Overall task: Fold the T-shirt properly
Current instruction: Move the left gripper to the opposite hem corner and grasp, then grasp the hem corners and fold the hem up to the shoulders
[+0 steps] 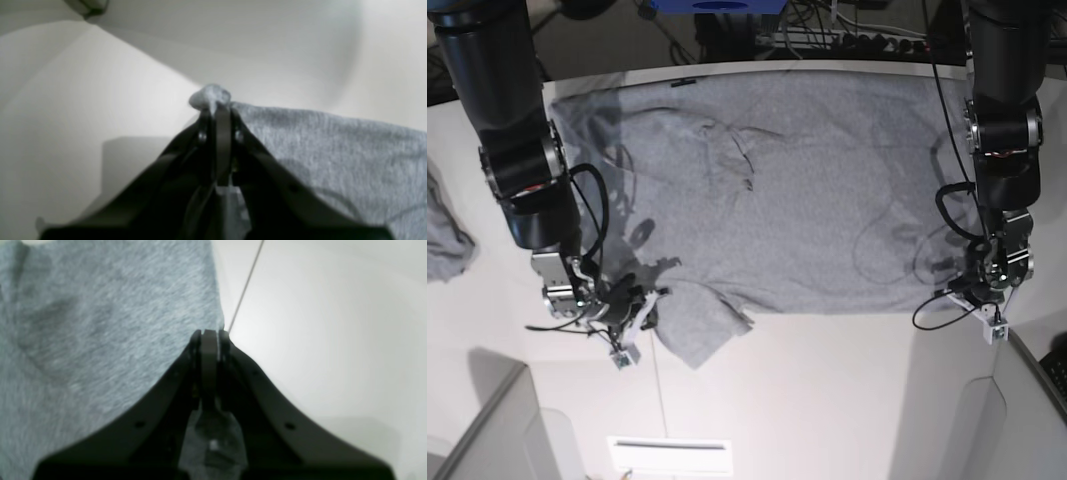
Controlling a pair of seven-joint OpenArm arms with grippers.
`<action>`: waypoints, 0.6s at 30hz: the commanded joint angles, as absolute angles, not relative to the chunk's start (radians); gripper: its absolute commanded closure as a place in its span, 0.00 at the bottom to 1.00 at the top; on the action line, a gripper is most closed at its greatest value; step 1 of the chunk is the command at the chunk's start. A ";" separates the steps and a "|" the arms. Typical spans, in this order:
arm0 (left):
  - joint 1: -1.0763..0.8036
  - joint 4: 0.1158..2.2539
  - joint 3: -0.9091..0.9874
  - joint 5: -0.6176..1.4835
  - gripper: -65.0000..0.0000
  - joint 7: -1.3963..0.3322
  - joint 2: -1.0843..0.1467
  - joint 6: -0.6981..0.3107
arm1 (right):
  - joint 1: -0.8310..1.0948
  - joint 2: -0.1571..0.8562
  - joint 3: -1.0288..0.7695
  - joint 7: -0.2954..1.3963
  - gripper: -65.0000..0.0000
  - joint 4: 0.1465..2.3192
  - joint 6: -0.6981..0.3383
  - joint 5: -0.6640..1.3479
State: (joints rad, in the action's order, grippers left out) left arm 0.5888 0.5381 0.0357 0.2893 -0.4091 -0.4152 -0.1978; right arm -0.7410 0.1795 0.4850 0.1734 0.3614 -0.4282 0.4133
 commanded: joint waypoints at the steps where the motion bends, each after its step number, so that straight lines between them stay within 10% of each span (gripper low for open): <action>1: 0.613 0.568 0.036 0.291 1.00 -0.424 -0.427 -0.199 | -0.769 0.202 0.479 0.150 1.00 0.395 -0.432 0.421; 18: 0.397 1.018 0.150 0.291 1.00 -0.610 -0.449 -0.197 | -0.654 0.337 0.479 0.309 1.00 0.803 -0.351 0.417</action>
State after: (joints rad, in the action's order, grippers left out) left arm 0.3645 0.9939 0.1429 0.2878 -0.6365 -0.4221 -0.2020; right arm -0.6197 0.3199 0.4847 0.3332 0.7868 -0.3511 0.4088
